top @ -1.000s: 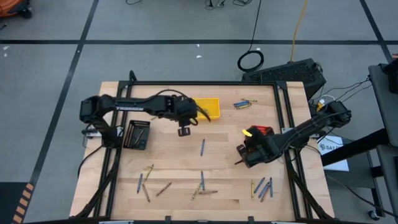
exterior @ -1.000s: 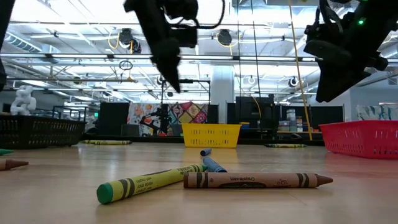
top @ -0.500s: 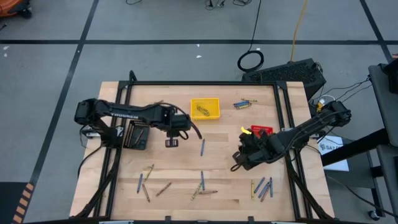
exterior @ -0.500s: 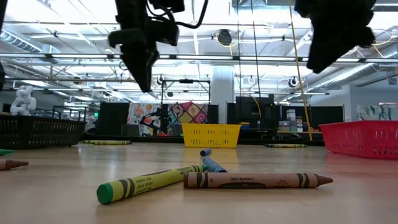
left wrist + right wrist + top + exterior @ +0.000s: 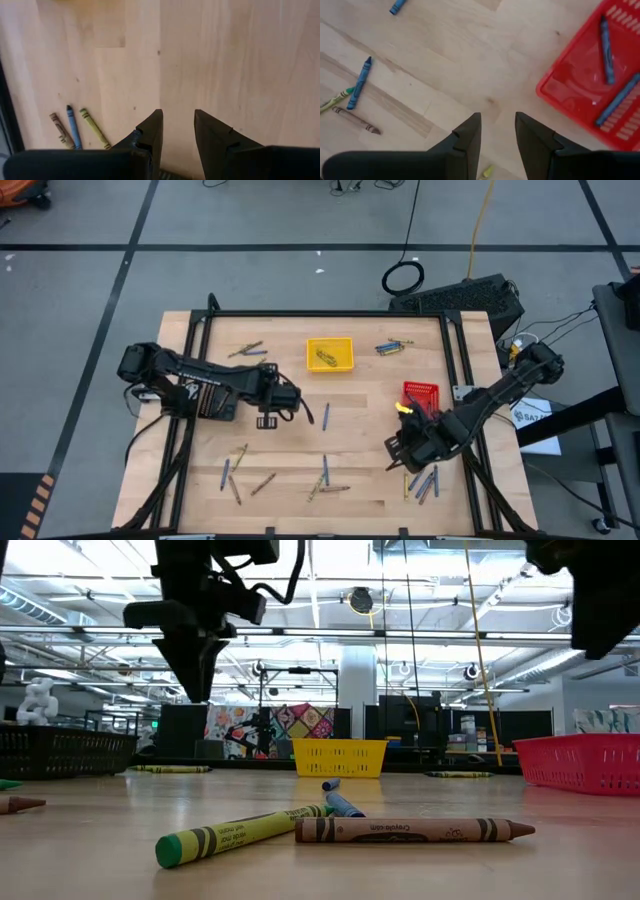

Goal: Sort crayons

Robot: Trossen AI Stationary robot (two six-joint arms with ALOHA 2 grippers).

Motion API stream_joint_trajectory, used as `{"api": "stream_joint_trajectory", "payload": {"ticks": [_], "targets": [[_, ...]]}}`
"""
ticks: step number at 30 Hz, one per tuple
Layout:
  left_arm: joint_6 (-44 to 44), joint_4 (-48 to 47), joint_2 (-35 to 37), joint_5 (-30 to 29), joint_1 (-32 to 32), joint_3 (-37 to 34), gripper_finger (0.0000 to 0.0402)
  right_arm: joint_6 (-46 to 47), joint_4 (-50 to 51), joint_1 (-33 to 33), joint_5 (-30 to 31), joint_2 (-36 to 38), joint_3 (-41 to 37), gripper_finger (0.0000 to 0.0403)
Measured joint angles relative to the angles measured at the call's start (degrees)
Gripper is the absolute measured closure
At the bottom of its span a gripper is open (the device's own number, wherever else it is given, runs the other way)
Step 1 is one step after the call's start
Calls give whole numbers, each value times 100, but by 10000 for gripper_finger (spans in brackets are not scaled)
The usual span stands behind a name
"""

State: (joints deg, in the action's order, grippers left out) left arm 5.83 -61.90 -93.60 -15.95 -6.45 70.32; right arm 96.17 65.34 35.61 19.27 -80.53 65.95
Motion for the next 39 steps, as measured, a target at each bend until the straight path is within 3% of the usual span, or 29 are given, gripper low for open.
{"api": "stream_joint_trajectory", "payload": {"ticks": [4,13,24,33,39], "targets": [[207,45,1,-365,-124,0,299,642,-31,264,-90,-60,0,296],[150,433,2,-608,-382,0,299,1742,8,781,-1184,-656,-2,296],[85,666,0,-751,-384,0,299,3040,200,1375,-1357,-752,-2,296],[80,733,0,-751,-384,0,299,3116,448,1599,-1381,-1084,-4,296],[120,745,0,-751,-384,0,299,3060,385,1707,-2043,-1579,-9,296]]}}
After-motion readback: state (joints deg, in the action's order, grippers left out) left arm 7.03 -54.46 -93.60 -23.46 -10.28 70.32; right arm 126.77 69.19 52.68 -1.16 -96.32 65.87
